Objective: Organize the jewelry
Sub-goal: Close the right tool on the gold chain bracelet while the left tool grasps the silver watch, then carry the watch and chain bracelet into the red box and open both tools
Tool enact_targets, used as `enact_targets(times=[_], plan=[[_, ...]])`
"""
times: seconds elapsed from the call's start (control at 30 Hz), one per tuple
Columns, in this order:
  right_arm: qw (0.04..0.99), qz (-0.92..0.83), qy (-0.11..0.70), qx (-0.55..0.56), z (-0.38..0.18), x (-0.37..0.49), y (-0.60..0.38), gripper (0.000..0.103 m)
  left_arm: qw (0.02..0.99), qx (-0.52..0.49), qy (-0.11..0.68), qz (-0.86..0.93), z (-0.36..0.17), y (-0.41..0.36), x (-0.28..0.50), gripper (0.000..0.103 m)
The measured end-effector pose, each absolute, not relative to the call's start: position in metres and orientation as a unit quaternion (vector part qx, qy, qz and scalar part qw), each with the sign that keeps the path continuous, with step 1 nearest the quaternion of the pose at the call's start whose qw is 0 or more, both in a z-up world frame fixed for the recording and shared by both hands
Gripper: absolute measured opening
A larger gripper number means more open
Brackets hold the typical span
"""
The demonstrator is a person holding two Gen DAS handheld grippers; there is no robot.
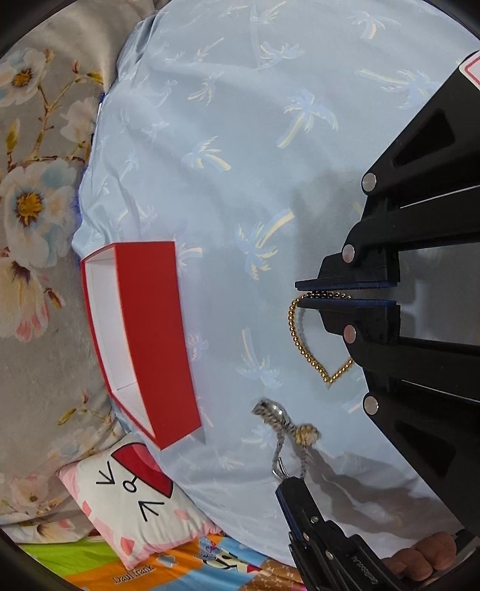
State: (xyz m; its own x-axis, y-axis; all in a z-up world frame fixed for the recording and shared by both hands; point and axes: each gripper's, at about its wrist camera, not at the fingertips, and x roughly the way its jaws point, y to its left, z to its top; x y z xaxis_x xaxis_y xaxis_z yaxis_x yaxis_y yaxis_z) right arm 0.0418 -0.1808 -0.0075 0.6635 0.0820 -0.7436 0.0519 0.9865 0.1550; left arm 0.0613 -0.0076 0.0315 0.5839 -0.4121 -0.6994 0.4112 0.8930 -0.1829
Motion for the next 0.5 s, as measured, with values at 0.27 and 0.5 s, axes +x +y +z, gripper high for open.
enact_targets(times=[0.27,0.5], plan=[[0.924,0.029,0.370,0.096,0.031,0.034,-0.177,0.004,0.896,-0.006,0.377,-0.234,0.055,-0.004,0.062,0.011],[0.935,0.039,0.343,0.087,0.062,0.041,-0.174,0.004,0.902,-0.008,0.362,-0.236,0.080,-0.002,0.072,0.011]])
